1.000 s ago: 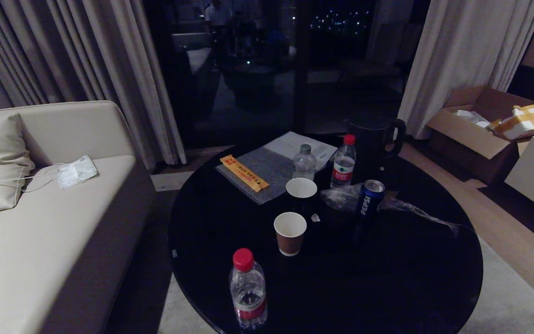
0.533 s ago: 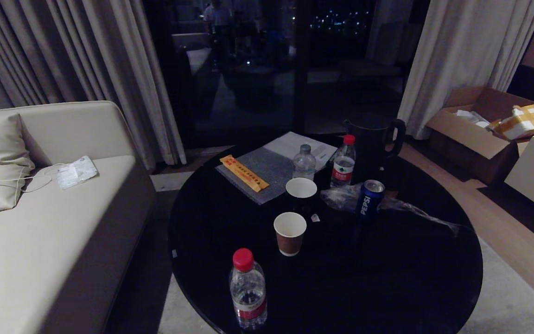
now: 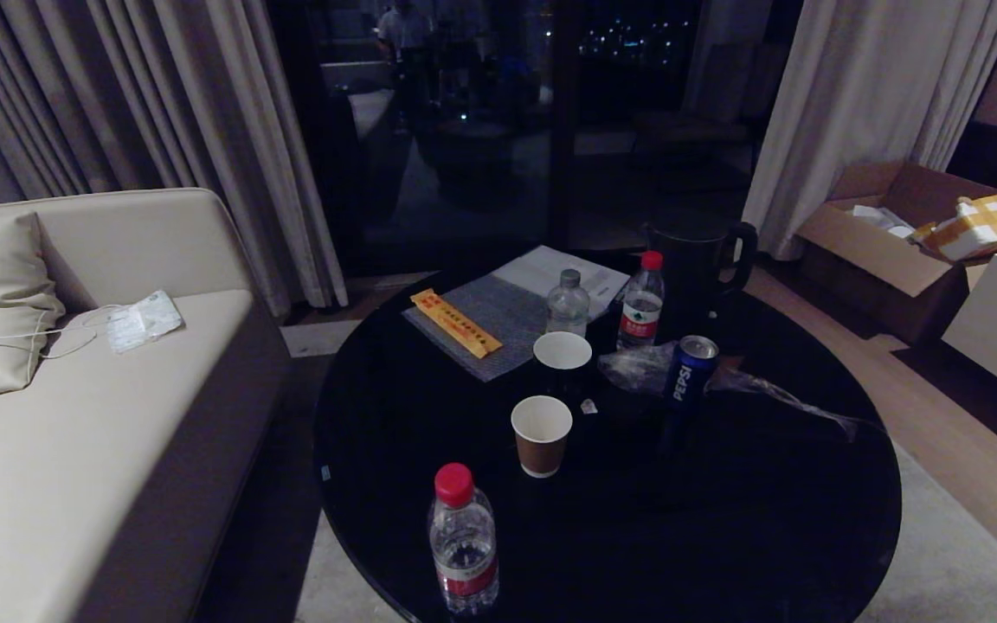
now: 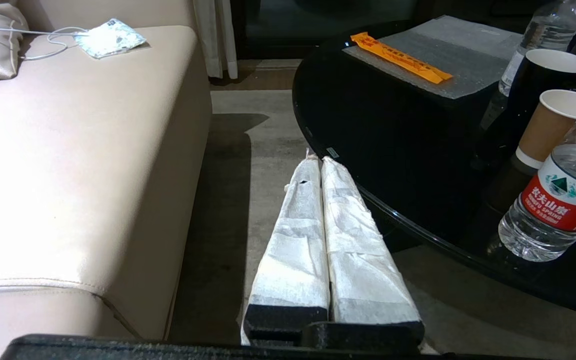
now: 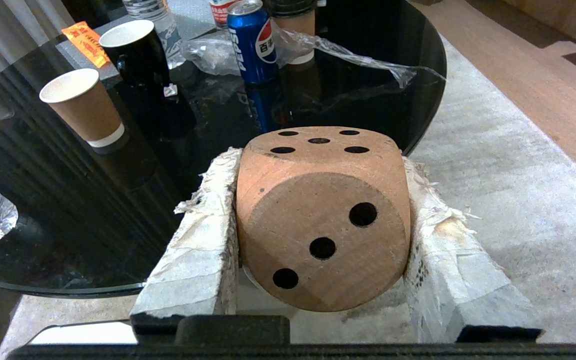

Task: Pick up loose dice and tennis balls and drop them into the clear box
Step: Put the toys in the box

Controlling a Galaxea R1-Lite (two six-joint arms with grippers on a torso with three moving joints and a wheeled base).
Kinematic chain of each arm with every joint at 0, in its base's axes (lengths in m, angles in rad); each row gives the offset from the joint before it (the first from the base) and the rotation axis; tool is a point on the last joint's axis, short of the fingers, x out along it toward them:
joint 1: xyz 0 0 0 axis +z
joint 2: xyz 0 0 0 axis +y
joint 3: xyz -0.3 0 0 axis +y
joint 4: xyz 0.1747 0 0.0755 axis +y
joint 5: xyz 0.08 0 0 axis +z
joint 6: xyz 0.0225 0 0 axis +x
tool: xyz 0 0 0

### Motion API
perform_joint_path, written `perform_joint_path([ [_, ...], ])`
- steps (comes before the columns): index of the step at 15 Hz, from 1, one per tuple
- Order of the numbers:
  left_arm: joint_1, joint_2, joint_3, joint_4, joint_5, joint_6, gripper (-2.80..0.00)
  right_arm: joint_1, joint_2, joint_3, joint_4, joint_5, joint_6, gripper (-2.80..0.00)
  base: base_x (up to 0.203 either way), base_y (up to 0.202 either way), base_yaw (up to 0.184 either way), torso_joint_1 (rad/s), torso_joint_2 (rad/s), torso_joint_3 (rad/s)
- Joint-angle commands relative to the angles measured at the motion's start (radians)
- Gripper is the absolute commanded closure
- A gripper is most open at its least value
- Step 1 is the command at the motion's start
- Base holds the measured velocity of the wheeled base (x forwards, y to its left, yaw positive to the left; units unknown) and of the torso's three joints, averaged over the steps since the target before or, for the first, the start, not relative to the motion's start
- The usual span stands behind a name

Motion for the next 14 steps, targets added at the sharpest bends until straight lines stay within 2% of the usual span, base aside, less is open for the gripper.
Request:
perform_joint_path([
  [1,0.0,0.002,0.002,0.0,0.001,-0.005,0.0,0.0,0.002,0.0,0.001,0.0,0.001,0.0,0.0,0.0,0.0,0.0,0.0,0.0],
  [2,0.0,0.002,0.002,-0.001,-0.005,0.009,0.0,0.0,0.003,-0.001,0.001,0.003,-0.008,0.0,0.0,0.0,0.0,0.0,0.0,0.0],
  [4,0.0,0.002,0.002,-0.001,-0.006,0.017,0.0,0.0,0.003,0.0,0.002,0.034,-0.091,0.0,0.0,0.0,0.0,0.0,0.0,0.0],
  [5,0.0,0.002,0.002,-0.003,-0.006,0.019,0.0,0.0,0.003,0.0,0.003,0.043,-0.104,0.0,0.0,0.0,0.0,0.0,0.0,0.0],
  [14,0.0,0.002,0.002,-0.003,-0.008,0.04,0.0,0.0,0.003,0.0,0.002,0.044,-0.102,0.0,0.0,0.0,0.0,0.0,0.0,0.0],
])
